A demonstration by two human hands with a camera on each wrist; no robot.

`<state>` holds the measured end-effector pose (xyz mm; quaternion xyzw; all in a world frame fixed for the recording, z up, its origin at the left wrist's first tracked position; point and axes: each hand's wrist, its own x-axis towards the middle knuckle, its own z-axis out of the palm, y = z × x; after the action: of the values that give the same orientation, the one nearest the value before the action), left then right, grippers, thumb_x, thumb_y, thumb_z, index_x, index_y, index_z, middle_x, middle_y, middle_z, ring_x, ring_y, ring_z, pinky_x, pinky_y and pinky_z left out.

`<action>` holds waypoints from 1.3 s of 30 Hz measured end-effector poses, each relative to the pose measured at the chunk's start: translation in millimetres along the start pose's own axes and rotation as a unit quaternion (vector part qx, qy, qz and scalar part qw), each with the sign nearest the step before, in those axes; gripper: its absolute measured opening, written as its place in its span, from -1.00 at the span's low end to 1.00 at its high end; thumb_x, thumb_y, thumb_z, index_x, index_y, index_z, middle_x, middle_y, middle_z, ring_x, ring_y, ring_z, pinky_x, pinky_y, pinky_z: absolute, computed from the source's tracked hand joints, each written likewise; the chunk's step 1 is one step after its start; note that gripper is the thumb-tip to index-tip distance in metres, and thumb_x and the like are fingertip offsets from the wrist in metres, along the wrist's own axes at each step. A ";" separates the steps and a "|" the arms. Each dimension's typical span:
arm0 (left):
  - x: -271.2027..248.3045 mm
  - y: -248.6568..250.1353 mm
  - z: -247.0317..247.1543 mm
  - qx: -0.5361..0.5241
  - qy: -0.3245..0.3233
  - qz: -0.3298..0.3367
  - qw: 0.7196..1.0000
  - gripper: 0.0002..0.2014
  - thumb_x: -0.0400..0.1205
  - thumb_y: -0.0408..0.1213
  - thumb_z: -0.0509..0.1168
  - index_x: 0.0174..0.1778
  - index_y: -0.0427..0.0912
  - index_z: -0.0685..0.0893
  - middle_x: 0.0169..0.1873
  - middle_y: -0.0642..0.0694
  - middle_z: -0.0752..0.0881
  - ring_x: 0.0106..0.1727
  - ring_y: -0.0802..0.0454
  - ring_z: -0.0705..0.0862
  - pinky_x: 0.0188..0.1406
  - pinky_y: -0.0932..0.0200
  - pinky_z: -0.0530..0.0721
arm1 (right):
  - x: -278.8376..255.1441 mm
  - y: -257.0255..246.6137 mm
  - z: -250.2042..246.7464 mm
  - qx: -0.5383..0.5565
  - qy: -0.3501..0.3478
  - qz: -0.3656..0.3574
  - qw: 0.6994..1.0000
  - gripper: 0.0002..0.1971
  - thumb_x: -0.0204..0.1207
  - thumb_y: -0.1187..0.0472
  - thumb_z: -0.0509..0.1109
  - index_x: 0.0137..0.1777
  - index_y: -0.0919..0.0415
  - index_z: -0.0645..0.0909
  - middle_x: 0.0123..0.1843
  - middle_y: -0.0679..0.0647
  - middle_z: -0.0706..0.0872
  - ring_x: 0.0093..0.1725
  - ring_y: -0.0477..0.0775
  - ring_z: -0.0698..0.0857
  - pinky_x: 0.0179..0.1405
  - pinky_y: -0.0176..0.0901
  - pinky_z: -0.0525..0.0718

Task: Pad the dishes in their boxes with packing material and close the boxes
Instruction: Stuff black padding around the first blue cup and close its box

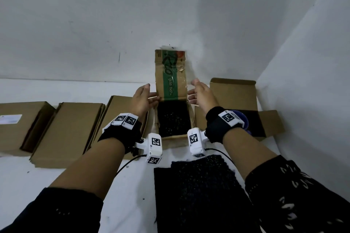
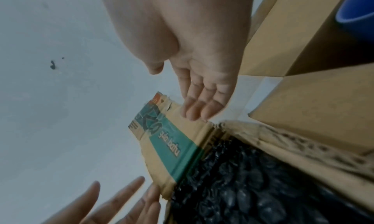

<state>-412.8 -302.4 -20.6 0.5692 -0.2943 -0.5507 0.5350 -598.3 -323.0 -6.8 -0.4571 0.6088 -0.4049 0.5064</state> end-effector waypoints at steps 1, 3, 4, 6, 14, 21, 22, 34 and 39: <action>-3.9 1.7 0.1 -0.004 -0.016 -0.007 1.000 -0.67 0.77 -0.11 0.01 0.37 -0.20 0.42 -0.03 -0.22 0.67 -0.11 -0.06 0.68 0.01 0.11 0.66 | -3.3 -5.7 0.4 0.013 -0.023 0.018 0.999 -0.50 0.72 -0.09 0.00 0.38 0.28 0.49 -0.10 0.10 0.64 -0.26 -0.03 0.58 -0.29 -0.24 0.56; -12.8 4.7 0.2 -0.008 -0.048 -0.022 0.999 -0.64 0.78 -0.09 -0.05 0.40 -0.17 0.40 -0.02 -0.17 0.65 -0.11 -0.03 0.64 0.02 0.13 0.64 | -9.7 -14.1 3.0 0.005 -0.058 0.052 0.997 -0.41 0.70 -0.19 -0.09 0.45 0.23 0.41 -0.05 0.13 0.66 -0.24 0.00 0.60 -0.29 -0.20 0.56; -16.3 6.4 -0.2 -0.002 -0.059 -0.024 0.998 -0.62 0.78 -0.08 -0.08 0.39 -0.19 0.43 -0.05 -0.14 0.64 -0.12 0.00 0.63 0.01 0.14 0.63 | -11.8 -16.1 5.4 0.000 -0.067 0.062 0.996 -0.37 0.68 -0.23 -0.13 0.47 0.22 0.39 -0.09 0.12 0.66 -0.24 0.02 0.61 -0.30 -0.19 0.56; -22.9 7.3 -2.0 0.012 -0.067 -0.026 0.997 -0.60 0.79 -0.07 -0.10 0.29 -0.24 0.52 -0.10 -0.11 0.63 -0.12 0.02 0.61 0.00 0.16 0.61 | -18.7 -17.0 9.3 0.005 -0.068 0.070 0.995 -0.29 0.65 -0.29 -0.20 0.42 0.24 0.46 -0.17 0.11 0.65 -0.25 0.05 0.62 -0.32 -0.17 0.55; -55.2 -4.7 -23.5 0.076 -0.127 -0.040 0.988 -0.72 0.70 -0.24 0.21 0.18 -0.39 0.59 -0.08 -0.25 0.67 -0.23 0.03 0.68 -0.38 0.37 0.70 | -63.7 20.6 -3.7 0.124 -0.052 0.074 0.988 -0.67 0.64 0.00 0.27 0.07 0.25 0.70 -0.01 0.17 0.71 -0.10 0.07 0.67 0.00 -0.05 0.64; -87.2 -26.1 -32.8 0.174 -0.118 -0.001 0.978 -0.79 0.48 -0.62 0.40 -0.11 -0.31 0.56 -0.32 -0.20 0.61 -0.29 -0.06 0.67 -0.36 0.24 0.77 | -106.6 42.4 2.7 -0.062 0.047 0.046 0.996 -0.73 0.47 0.30 0.48 0.14 0.25 0.57 0.14 0.18 0.67 0.05 0.09 0.66 0.06 -0.13 0.65; -87.2 -30.6 -34.5 0.186 -0.107 0.006 0.977 -0.76 0.45 -0.65 0.41 -0.14 -0.29 0.54 -0.31 -0.20 0.62 -0.29 -0.05 0.67 -0.36 0.21 0.78 | -109.4 45.0 5.2 -0.104 0.075 0.043 0.991 -0.70 0.45 0.25 0.51 0.14 0.24 0.55 0.11 0.13 0.66 0.05 0.06 0.64 0.06 -0.16 0.62; -80.4 -54.1 -54.4 0.359 -0.163 0.053 0.917 -0.57 0.54 0.03 0.36 0.20 -0.20 0.61 0.13 -0.09 0.73 0.12 -0.04 0.68 0.24 -0.04 0.63 | -122.0 69.2 27.1 -0.154 0.149 0.066 0.975 -0.69 0.45 0.11 0.51 0.08 0.28 0.63 0.01 0.11 0.71 -0.03 0.06 0.65 -0.02 -0.15 0.60; -83.6 -32.2 -61.7 0.317 -0.102 0.116 0.936 -0.60 0.64 -0.05 0.27 0.33 -0.17 0.47 0.03 -0.04 0.65 0.06 0.00 0.64 0.11 0.09 0.62 | -122.3 49.5 29.5 -0.127 0.134 0.034 0.982 -0.66 0.43 -0.05 0.50 0.01 0.20 0.61 -0.09 0.00 0.68 -0.08 0.02 0.65 -0.08 -0.16 0.60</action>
<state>-381.2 -199.3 -35.6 0.6123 -0.5701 -0.4179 0.3540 -567.9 -193.1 -28.6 -0.4379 0.7328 -0.3648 0.3717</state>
